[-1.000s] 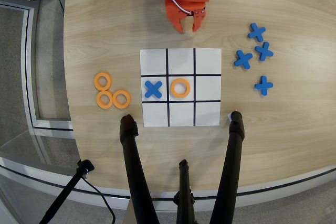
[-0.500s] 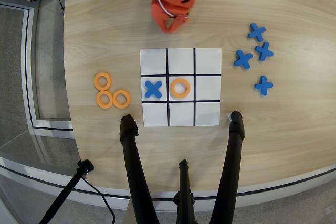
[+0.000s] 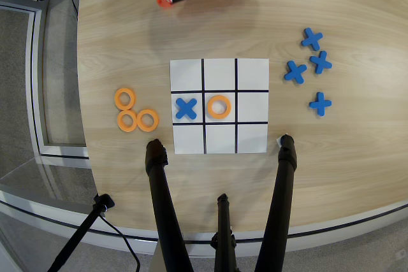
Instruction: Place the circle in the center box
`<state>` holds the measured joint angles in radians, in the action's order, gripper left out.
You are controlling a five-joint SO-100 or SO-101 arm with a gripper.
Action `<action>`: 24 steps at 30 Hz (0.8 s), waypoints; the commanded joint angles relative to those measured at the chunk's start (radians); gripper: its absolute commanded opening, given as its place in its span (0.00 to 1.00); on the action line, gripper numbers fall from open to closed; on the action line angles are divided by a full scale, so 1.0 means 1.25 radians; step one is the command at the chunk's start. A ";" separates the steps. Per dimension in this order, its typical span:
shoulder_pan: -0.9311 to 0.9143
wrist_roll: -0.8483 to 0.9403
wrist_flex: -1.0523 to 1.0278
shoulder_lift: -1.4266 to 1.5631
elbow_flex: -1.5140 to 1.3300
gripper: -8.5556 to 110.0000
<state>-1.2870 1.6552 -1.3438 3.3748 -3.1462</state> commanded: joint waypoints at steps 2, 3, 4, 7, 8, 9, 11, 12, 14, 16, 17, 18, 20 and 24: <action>-0.223 -0.004 -0.005 0.016 -0.045 0.07; -0.265 -0.004 -0.005 0.016 -0.045 0.07; -0.297 -0.004 -0.005 0.016 -0.045 0.07; -0.339 -0.004 -0.005 0.016 -0.045 0.07; -0.329 -0.004 -0.005 0.016 -0.045 0.07; -0.309 -0.004 -0.005 0.016 -0.045 0.07; -0.265 -0.004 -0.005 0.016 -0.045 0.07; -0.249 -0.004 -0.005 0.015 -0.045 0.07; -0.239 -0.004 -0.005 0.015 -0.045 0.07; -0.239 -0.004 -0.005 0.015 -0.045 0.07; -0.239 -0.004 -0.005 0.015 -0.045 0.07; -0.239 -0.004 -0.005 0.015 -0.045 0.07; -0.239 -0.004 -0.005 0.015 -0.045 0.07; -0.239 -0.004 -0.005 0.015 -0.045 0.07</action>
<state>-1.5831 1.6552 -1.3438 3.3748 -3.1462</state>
